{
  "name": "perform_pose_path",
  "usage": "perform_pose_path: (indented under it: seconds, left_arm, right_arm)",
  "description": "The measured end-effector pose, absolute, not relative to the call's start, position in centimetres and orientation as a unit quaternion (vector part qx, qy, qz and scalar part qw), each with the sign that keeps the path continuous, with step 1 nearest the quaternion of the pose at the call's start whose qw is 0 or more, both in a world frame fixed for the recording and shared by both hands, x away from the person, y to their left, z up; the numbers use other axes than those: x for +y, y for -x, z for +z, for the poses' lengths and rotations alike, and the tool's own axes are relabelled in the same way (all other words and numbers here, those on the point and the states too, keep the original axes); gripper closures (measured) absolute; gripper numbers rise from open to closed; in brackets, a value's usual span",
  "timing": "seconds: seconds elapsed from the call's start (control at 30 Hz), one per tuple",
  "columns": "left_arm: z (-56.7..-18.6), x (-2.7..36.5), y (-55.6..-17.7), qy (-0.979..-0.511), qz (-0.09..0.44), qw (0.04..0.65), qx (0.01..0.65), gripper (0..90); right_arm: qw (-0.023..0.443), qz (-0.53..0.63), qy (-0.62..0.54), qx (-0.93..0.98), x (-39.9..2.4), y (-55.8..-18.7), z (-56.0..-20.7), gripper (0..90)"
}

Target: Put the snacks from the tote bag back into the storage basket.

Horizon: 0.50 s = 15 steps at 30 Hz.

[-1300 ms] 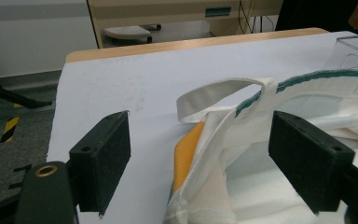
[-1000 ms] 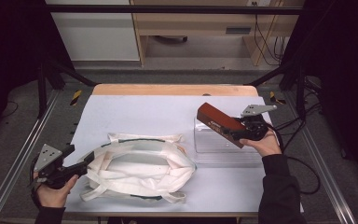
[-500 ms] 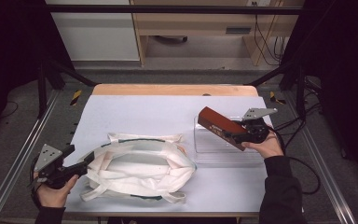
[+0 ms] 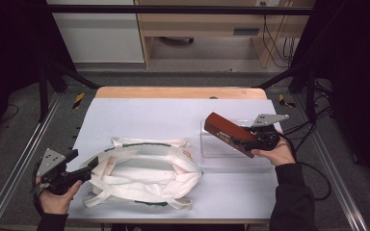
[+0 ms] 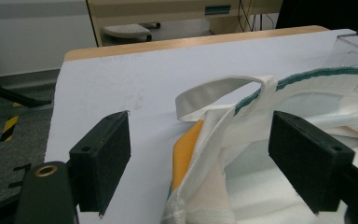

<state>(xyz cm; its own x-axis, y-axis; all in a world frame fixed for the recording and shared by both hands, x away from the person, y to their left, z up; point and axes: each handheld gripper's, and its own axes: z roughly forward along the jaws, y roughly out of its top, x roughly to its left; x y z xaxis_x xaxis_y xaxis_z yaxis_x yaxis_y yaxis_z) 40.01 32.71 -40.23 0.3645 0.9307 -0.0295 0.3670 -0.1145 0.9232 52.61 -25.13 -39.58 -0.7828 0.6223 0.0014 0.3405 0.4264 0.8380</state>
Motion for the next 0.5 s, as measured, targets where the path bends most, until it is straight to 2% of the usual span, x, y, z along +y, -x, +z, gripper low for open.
perform_pose_path:
  seconds: [0.5]
  left_arm:
    - [-40.3, 32.79, -40.04, -0.681, 0.301, 0.466, 0.477, 20.7]
  right_arm:
    - [0.163, 0.445, -0.284, 0.833, -25.32, -53.09, -39.6, 43.2]
